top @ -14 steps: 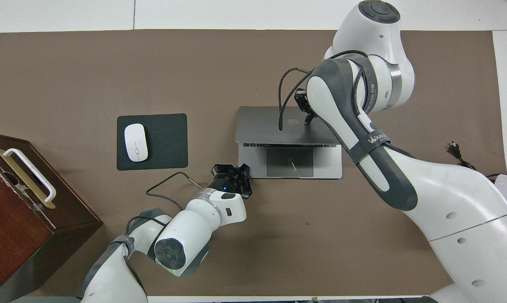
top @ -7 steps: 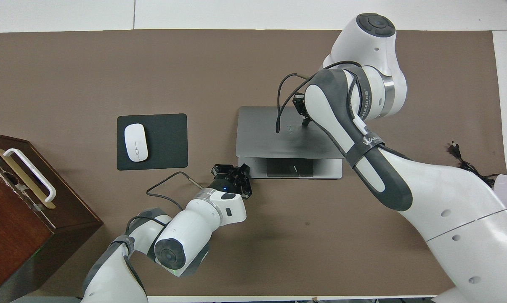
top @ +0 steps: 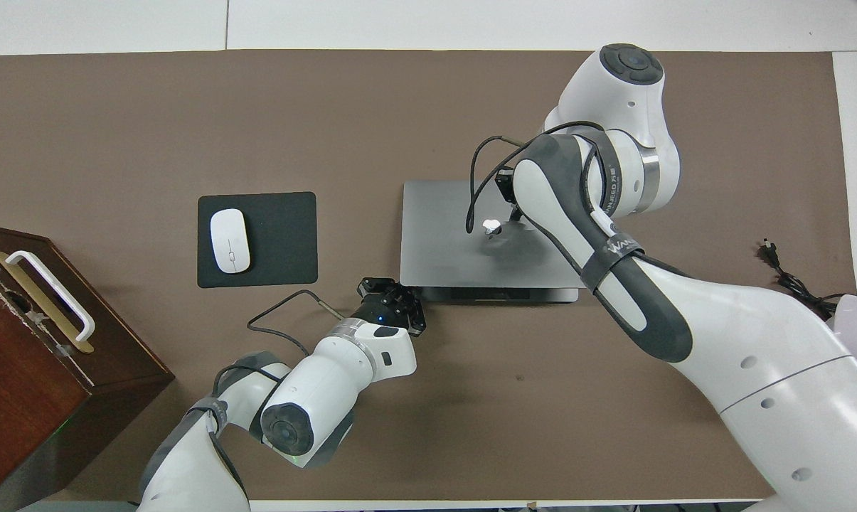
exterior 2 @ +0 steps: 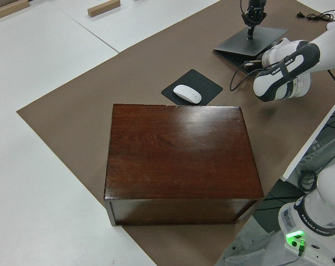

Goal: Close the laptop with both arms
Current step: 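Press the closed lid flat with the right gripper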

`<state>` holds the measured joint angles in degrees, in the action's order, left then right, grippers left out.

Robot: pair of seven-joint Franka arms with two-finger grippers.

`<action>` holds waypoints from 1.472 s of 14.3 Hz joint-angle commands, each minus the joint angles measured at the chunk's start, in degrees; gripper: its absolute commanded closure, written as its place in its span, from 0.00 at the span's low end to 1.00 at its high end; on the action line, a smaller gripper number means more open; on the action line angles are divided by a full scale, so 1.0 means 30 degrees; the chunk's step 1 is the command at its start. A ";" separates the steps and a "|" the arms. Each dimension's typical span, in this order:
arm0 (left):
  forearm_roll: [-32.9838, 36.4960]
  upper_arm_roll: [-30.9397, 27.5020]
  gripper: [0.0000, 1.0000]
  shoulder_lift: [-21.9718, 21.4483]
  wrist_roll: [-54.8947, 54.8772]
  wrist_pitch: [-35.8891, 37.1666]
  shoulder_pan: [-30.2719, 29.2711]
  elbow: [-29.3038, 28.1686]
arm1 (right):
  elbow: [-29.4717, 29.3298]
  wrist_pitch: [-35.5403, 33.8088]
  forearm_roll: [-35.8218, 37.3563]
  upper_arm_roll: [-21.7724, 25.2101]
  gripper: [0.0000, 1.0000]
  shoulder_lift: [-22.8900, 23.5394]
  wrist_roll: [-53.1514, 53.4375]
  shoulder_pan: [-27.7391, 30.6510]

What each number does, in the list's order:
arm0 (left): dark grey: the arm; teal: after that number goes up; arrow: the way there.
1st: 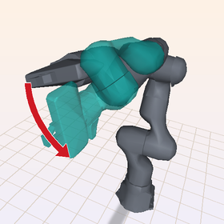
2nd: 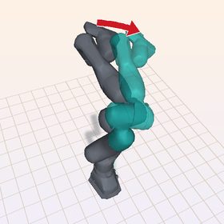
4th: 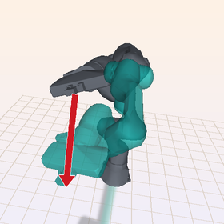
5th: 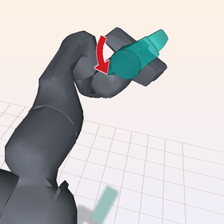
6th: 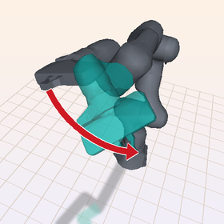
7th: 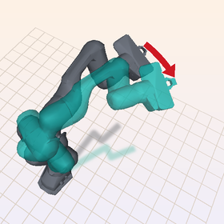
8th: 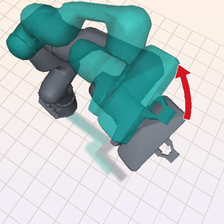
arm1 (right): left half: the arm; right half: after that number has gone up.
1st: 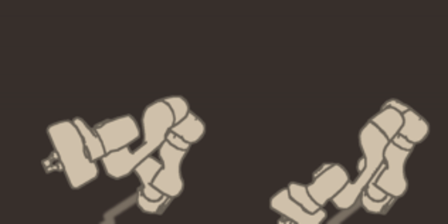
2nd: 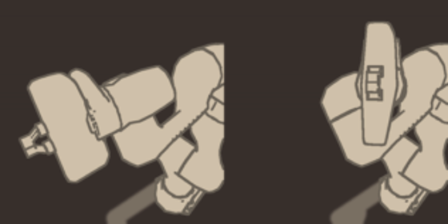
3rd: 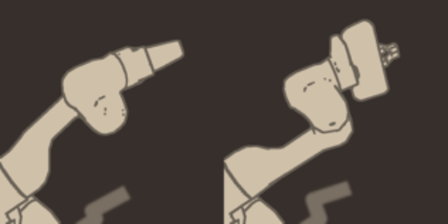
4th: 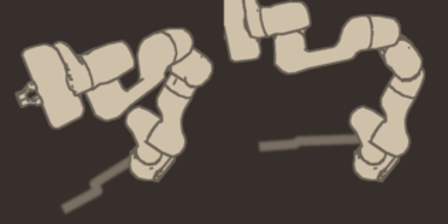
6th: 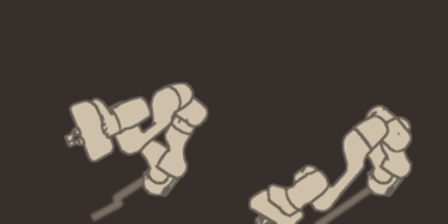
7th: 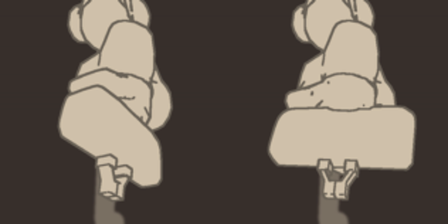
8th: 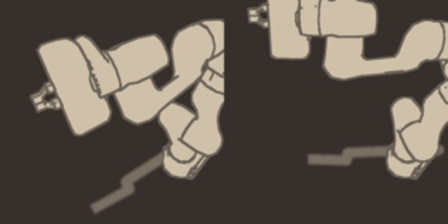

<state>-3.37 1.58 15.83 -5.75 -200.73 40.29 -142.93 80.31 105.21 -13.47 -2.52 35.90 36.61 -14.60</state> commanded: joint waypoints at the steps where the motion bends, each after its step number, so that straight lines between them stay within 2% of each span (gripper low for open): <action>1: -0.0196 -0.0116 1.00 0.1138 -0.0718 0.0053 -0.0248 -0.0636 | 0.1063 0.0497 -0.0491 -0.0156 1.00 -0.0629 -0.0015 0.0210; 6: -0.0225 -0.0116 1.00 0.1167 -0.0777 0.0053 -0.0248 -0.0636 | 0.2234 0.1463 -0.0491 -0.0185 1.00 -0.0951 -0.0219 0.0210; 15: -0.0196 -0.0116 1.00 0.1138 -0.0777 0.0053 -0.0306 -0.0636 | 0.2118 0.1492 -0.0491 -0.0156 1.00 -0.0951 -0.0045 0.0181; 19: -0.0225 -0.0087 1.00 0.1138 -0.0748 0.0083 -0.0365 -0.0519 | 0.1828 0.2313 -0.0491 -0.0156 1.00 -0.0980 0.0747 -0.0054; 21: -0.0225 -0.0058 1.00 0.1138 -0.0631 0.0083 -0.0424 -0.0432 | 0.1562 0.2662 -0.0462 -0.0156 1.00 -0.1825 0.0455 0.0180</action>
<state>-3.37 1.59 15.86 -6.16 -200.81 40.28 -142.95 83.98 111.99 -13.47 -2.62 34.01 37.71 -15.09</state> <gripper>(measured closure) 0.991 0.991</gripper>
